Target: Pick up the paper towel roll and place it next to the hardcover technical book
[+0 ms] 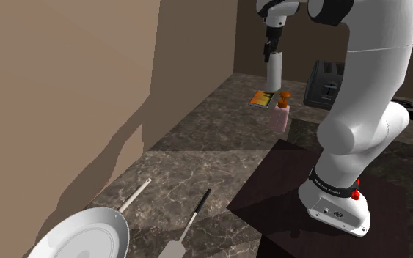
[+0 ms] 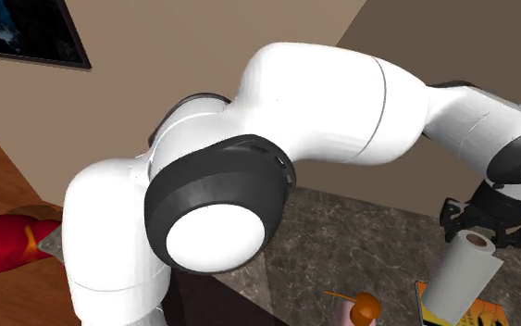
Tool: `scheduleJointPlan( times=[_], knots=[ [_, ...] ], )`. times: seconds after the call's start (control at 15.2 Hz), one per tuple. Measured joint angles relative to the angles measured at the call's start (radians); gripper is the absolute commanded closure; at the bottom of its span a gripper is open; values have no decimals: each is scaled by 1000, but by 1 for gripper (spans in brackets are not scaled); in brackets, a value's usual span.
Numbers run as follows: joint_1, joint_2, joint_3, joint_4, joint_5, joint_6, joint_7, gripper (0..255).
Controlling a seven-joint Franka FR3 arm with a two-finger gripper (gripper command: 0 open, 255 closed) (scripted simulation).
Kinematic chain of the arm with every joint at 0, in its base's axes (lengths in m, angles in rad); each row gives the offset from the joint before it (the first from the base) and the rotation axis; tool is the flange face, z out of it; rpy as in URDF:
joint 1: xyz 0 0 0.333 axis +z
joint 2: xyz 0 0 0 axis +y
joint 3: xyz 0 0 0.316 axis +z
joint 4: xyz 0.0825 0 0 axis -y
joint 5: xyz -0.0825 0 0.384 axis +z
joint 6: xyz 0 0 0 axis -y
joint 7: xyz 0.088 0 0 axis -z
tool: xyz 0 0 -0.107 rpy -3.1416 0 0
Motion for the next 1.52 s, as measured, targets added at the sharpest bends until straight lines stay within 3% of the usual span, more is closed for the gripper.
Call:
scheduleJointPlan(
  times=[0.59,1.06,1.52],
  knots=[
    [-175,244,-18,276,98,-49,-178,255],
    [-345,507,-1,649,165,-160,-264,255],
    [-336,511,1,563,170,-73,-278,255]
  ],
)
